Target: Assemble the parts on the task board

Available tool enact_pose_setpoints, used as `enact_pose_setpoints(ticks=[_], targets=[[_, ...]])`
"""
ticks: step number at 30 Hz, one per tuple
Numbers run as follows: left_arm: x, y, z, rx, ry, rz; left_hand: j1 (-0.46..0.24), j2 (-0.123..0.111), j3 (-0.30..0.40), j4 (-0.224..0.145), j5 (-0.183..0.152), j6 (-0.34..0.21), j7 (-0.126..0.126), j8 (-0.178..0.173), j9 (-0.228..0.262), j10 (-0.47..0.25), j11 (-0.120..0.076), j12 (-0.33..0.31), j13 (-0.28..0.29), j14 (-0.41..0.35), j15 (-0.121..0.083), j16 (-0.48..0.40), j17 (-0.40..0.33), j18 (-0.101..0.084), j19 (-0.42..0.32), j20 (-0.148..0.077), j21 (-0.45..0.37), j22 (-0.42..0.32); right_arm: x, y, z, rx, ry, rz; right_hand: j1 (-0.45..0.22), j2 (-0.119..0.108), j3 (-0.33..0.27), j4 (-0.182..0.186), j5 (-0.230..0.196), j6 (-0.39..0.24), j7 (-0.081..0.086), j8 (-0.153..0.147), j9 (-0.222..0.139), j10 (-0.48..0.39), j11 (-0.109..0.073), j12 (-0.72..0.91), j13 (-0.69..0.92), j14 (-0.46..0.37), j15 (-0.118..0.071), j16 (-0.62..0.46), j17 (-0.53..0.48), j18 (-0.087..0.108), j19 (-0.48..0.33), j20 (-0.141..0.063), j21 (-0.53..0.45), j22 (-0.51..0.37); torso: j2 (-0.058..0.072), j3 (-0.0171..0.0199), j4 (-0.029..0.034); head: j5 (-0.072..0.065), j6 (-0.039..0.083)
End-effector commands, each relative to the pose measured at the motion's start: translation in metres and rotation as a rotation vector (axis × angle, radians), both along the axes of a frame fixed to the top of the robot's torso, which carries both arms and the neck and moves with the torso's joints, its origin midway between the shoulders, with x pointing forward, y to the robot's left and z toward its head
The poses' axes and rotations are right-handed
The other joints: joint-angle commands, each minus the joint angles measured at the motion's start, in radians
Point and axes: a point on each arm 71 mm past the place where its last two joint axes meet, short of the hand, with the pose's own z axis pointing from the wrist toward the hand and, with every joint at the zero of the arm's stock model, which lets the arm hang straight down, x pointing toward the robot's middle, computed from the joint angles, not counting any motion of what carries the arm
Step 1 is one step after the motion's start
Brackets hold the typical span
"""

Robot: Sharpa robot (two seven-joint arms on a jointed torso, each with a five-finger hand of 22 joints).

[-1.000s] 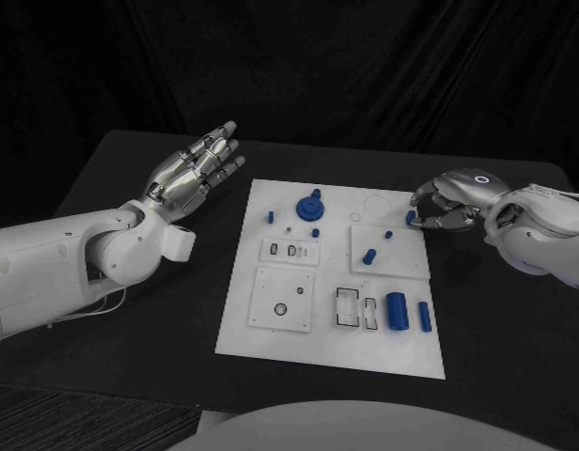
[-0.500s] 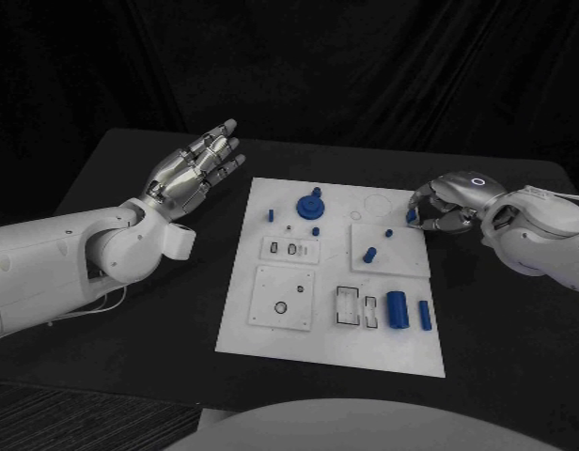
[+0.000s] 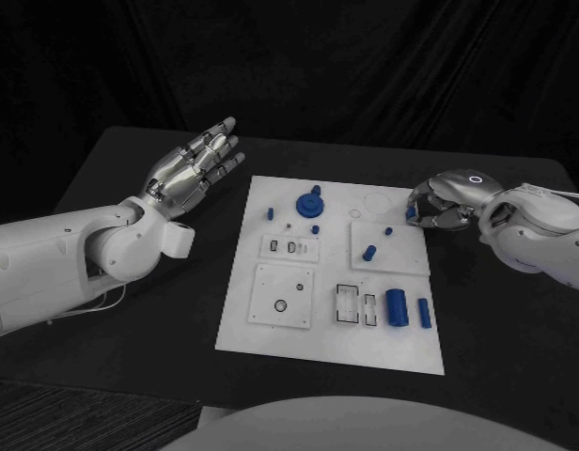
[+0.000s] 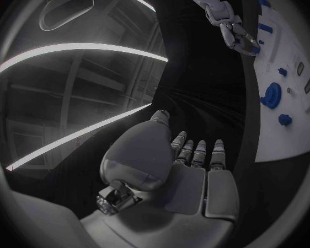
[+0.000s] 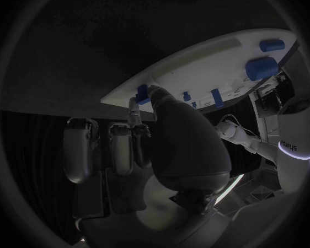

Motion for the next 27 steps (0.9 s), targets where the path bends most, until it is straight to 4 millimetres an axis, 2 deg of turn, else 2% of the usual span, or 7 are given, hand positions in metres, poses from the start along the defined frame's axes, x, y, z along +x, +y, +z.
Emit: enact_pose_setpoints(ticks=[1, 7, 11, 20, 27], targets=[[-0.001, -0.002, 0.001, -0.017, -0.010, -0.012, 0.011, 0.000, 0.005, 0.002, 0.003, -0.002, 0.005, 0.004, 0.001, -0.002, 0.007, -0.003, -0.001, -0.002, 0.008, -0.004, -0.001, 0.010, 0.003, 0.008, -0.003, -0.001, 0.000, -0.002, -0.001, -0.005, -0.003, -0.016, 0.003, 0.009, 0.004, -0.004, 0.014, 0.002, -0.003, 0.015, 0.007, 0.106, -0.002, 0.003, 0.263, 0.099, 0.000, -0.003, 0.252, -0.002, 0.048, 0.002, -0.004, 0.224, 0.000, -0.0001, 0.0001, 0.000, -0.001], [-0.001, -0.002, 0.001, -0.017, -0.008, -0.015, 0.011, 0.000, 0.005, 0.002, 0.003, -0.002, 0.005, 0.004, 0.001, -0.002, 0.007, -0.003, -0.001, -0.002, 0.008, -0.004, -0.001, 0.010, 0.003, 0.008, -0.003, -0.001, 0.000, -0.001, 0.000, 0.000, -0.014, -0.010, 0.006, 0.029, 0.012, -0.015, 0.047, 0.029, -0.014, 0.061, 0.033, 0.106, -0.011, 0.003, 0.263, 0.099, -0.008, -0.003, 0.252, -0.002, 0.048, -0.005, -0.004, 0.224, 0.000, -0.0001, 0.0001, 0.001, -0.003], [-0.001, -0.002, 0.001, -0.016, -0.007, -0.015, 0.011, 0.000, 0.005, 0.002, 0.003, -0.002, 0.005, 0.004, 0.001, -0.002, 0.007, -0.003, -0.001, -0.002, 0.008, -0.004, -0.001, 0.010, 0.003, 0.008, -0.003, -0.001, 0.000, 0.000, 0.000, 0.005, -0.022, -0.005, 0.014, 0.038, 0.019, -0.025, 0.056, 0.036, -0.019, 0.078, 0.043, 0.106, -0.015, 0.003, 0.263, 0.099, -0.011, -0.003, 0.252, -0.002, 0.048, -0.008, -0.004, 0.224, 0.000, 0.0000, 0.0001, 0.001, -0.004], [-0.001, 0.000, 0.000, -0.013, -0.004, -0.012, 0.011, 0.001, 0.006, 0.002, 0.004, -0.002, 0.005, 0.004, 0.001, -0.002, 0.007, -0.003, -0.001, -0.002, 0.009, -0.004, -0.001, 0.010, 0.003, 0.008, -0.003, -0.001, -0.004, 0.003, 0.007, 0.041, -0.080, 0.011, 0.023, 0.046, 0.027, -0.040, 0.076, 0.044, -0.019, 0.098, 0.057, 0.106, -0.017, 0.003, 0.263, 0.100, -0.015, -0.002, 0.254, -0.002, 0.049, -0.012, -0.004, 0.224, 0.000, -0.0001, 0.0001, 0.005, -0.006], [-0.001, 0.001, 0.000, -0.010, -0.002, -0.009, 0.011, 0.001, 0.006, 0.002, 0.004, 0.000, 0.005, 0.004, 0.001, -0.002, 0.007, -0.003, -0.001, -0.002, 0.009, -0.004, -0.001, 0.010, 0.003, 0.009, -0.003, -0.001, -0.013, 0.022, 0.030, 0.106, -0.153, 0.058, 0.024, 0.041, 0.028, -0.045, 0.088, 0.042, -0.014, 0.101, 0.060, 0.106, -0.015, 0.003, 0.263, 0.099, -0.012, -0.004, 0.251, -0.001, 0.047, -0.012, -0.007, 0.224, 0.000, -0.0001, 0.0001, 0.006, -0.011]])
